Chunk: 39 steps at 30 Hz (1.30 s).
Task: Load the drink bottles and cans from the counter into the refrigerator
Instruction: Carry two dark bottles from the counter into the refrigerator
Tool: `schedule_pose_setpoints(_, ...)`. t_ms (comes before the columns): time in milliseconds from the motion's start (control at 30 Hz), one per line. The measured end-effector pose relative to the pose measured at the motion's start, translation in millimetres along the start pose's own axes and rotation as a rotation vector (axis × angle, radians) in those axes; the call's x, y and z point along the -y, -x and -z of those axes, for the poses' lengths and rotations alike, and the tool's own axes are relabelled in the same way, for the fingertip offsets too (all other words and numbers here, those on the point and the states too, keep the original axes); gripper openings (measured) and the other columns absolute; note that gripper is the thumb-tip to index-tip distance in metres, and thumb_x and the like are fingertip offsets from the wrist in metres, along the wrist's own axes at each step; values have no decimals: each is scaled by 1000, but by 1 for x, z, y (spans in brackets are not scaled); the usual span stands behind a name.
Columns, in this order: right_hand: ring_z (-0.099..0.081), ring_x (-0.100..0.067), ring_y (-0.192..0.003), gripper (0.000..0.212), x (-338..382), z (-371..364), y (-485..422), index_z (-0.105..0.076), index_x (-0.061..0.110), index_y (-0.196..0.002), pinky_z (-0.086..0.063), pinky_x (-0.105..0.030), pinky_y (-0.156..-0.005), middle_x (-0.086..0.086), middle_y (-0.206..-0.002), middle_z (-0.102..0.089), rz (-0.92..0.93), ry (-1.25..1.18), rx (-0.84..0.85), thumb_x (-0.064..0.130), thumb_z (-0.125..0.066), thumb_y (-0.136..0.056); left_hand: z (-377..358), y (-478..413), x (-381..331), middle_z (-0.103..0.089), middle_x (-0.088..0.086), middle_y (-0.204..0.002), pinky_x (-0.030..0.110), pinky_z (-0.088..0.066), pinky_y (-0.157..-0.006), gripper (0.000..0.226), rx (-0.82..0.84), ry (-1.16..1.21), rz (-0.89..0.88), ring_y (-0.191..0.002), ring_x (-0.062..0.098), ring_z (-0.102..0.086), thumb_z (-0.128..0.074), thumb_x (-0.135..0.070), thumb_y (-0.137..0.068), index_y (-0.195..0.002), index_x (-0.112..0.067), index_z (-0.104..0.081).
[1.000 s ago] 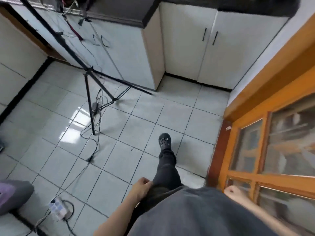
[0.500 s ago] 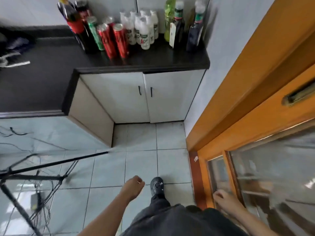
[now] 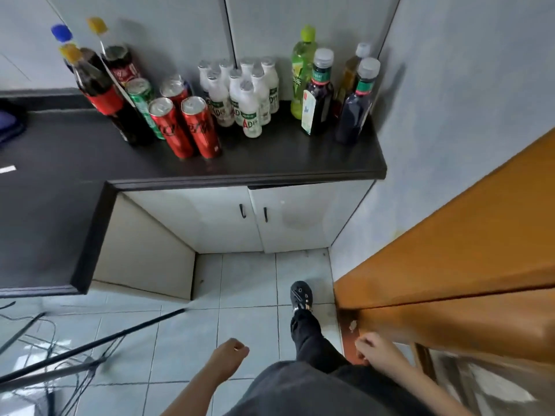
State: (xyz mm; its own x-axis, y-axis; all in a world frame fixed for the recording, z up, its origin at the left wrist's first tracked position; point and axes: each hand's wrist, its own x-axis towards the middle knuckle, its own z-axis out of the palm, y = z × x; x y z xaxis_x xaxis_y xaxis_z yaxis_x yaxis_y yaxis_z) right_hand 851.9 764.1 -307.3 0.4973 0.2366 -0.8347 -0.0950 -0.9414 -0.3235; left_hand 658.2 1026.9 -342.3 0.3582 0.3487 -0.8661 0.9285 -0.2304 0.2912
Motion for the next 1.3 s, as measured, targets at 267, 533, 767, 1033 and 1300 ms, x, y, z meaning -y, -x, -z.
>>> schedule_pose_setpoints(267, -58, -18, -77, 18, 110, 97, -87, -62, 12, -88, -46, -32, -75, -7, -84, -65, 146, -175, -151, 17, -46, -95, 92, -34, -113, -63, -1, -102, 26, -44, -80, 18, -174, 43, -87, -93, 18, -59, -48, -31, -94, -101, -20, -59)
schedule_pose_setpoints(533, -62, -17, -90, 16, 224, 183, -96, -60, 26, -93, -41, -23, -70, 2, -93, -66, 387, -419, -544, 13, -51, -92, 180, -30, -247, -64, -13, -89, 6, -40, -64, 14, -379, 445, -415, -84, 5, -59, -53, -27, -94, -87, -37, -58)
schedule_pose_setpoints(767, -56, -7, -83, 30, 298, 252, -79, -49, 15, -118, -38, -10, -64, 5, -96, -56, 490, -617, -994, 17, -58, -90, 242, -30, -347, -67, -16, -93, 13, -47, -76, 16, -389, 435, -760, -87, 0, -62, -53, -27, -93, -93, -43, -57)
schedule_pose_setpoints(1033, -46, -25, -119, 55, 339, 300, -82, -45, 3, -131, -33, -23, -98, -12, -129, -51, 538, -349, -1194, 24, -66, -85, 286, -40, -454, -53, -6, -126, 19, -37, -96, 44, -607, 139, -1212, -117, 8, -47, -56, -29, -90, -132, -20, -44)
schedule_pose_setpoints(1300, -49, -7, -114, 42, 338, 305, -94, -48, 13, -133, -29, 1, -85, -2, -127, -56, 627, -170, -1143, 28, -51, -94, 283, -58, -482, -53, 1, -124, 27, -45, -89, 48, -607, -91, -1272, -113, 16, -51, -61, -31, -90, -134, -16, -47)
